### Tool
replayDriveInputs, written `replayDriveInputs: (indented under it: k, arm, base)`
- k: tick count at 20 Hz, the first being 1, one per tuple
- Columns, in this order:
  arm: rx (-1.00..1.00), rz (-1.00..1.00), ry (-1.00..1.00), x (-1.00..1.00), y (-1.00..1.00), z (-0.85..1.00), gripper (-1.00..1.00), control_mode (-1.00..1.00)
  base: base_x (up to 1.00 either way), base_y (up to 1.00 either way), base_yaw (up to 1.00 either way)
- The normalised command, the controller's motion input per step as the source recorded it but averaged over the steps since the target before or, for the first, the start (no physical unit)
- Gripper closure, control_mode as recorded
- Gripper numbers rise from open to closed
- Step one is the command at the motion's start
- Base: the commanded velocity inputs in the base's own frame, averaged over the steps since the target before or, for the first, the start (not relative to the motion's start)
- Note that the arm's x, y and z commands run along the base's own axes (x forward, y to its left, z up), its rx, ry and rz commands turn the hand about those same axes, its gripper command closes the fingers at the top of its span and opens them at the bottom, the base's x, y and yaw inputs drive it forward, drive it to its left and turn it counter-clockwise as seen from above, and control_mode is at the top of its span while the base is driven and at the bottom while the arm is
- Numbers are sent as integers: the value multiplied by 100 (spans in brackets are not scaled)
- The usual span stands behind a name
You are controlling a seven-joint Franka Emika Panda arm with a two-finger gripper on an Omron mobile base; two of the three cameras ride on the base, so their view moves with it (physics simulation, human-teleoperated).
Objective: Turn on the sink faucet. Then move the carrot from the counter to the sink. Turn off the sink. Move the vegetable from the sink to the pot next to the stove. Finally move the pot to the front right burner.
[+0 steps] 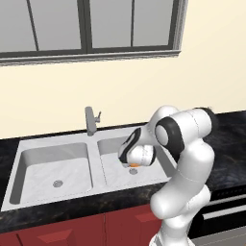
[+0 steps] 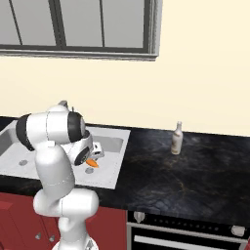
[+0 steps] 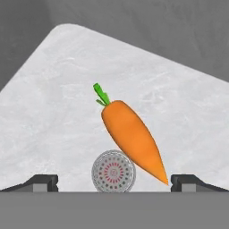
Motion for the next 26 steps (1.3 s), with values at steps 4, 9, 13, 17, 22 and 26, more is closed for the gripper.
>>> replayDriveInputs:
  k: [4, 9, 13, 17, 22, 26]
  arm:
    - [-1, 0, 0, 18, 0, -24, -100, -100]
    - [0, 0, 0, 14, 0, -20, -100, -100]
    - [0, 0, 0, 9, 0, -20, -100, -100]
    - [0, 0, 0, 10, 0, -23, -100, -100]
    - [0, 0, 0, 15, 0, -23, -100, -100]
    - [0, 1, 0, 19, 0, -23, -100, -100]
  base:
    - [0, 0, 0]
    - [0, 0, 0]
    - [0, 0, 0]
    - [0, 0, 0]
    - [0, 0, 0]
    - [0, 0, 0]
